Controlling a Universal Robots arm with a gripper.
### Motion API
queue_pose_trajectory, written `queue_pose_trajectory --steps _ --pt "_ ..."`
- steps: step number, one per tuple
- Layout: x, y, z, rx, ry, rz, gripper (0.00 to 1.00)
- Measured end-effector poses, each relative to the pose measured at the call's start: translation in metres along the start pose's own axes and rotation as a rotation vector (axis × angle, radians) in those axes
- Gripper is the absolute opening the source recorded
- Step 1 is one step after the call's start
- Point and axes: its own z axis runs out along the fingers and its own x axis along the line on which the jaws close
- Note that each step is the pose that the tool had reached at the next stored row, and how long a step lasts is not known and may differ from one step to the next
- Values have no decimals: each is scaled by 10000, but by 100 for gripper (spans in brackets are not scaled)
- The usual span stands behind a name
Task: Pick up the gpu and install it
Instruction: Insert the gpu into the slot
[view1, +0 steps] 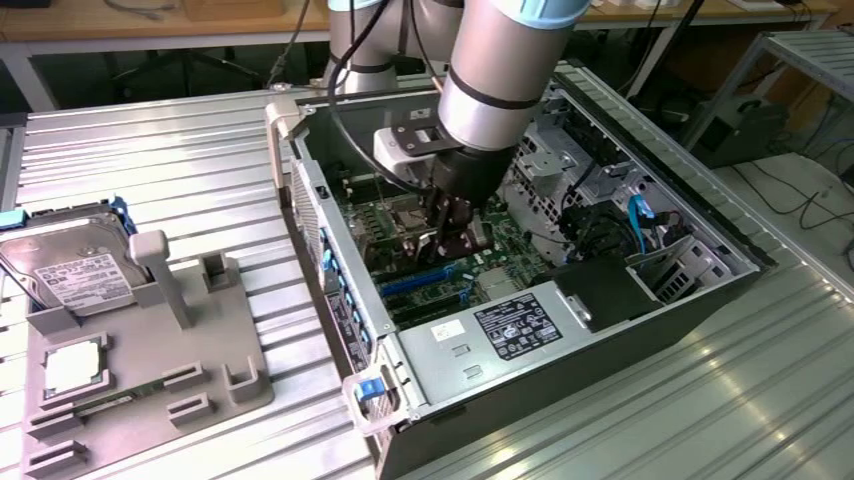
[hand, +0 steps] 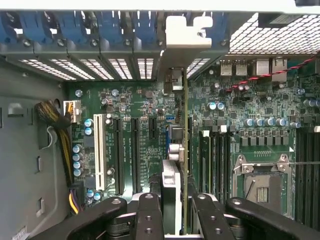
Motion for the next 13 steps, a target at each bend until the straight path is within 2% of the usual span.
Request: queue_pose_trajectory --steps 5,13 --pt "5 1 96 -1 0 1 28" --pt "7 39 187 -1 -1 0 28"
